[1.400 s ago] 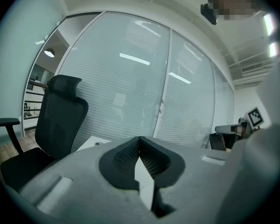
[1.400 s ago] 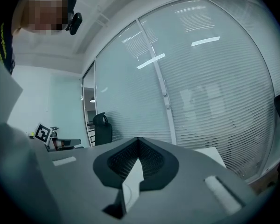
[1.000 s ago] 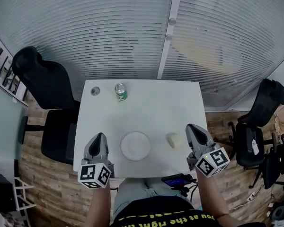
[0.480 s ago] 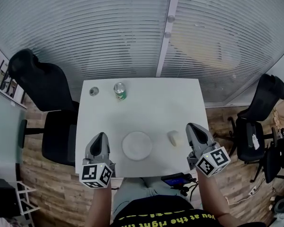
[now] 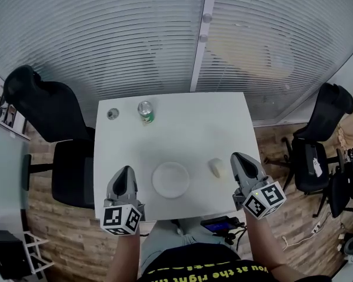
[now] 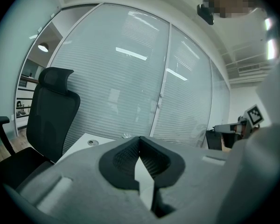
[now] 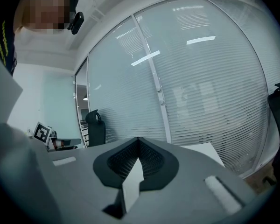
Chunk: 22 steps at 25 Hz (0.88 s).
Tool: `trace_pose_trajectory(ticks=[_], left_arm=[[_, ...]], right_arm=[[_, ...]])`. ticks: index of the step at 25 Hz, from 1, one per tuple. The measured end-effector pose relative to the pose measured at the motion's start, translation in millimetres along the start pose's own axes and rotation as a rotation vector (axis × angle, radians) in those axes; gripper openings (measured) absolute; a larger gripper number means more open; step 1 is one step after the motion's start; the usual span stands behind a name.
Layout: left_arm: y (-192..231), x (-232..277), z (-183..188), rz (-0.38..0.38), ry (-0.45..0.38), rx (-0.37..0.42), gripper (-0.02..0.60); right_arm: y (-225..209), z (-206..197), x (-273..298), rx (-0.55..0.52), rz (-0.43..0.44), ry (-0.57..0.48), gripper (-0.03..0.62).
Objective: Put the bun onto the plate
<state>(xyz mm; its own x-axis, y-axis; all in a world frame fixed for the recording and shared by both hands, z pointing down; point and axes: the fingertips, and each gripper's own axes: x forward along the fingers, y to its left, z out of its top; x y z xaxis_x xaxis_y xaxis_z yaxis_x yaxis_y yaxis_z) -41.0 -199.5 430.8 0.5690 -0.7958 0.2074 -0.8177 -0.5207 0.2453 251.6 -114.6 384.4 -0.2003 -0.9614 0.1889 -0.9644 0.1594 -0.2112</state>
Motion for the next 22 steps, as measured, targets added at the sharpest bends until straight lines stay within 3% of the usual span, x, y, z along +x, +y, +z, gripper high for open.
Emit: trace_pose_trajectory(ticks=[22], left_arm=[[7.4, 28.1, -42.3, -0.022, 0.081, -0.011, 0.000]], right_arm=[[-28.6, -60.3, 9.9, 0.003, -0.075, 0.100, 0.008]])
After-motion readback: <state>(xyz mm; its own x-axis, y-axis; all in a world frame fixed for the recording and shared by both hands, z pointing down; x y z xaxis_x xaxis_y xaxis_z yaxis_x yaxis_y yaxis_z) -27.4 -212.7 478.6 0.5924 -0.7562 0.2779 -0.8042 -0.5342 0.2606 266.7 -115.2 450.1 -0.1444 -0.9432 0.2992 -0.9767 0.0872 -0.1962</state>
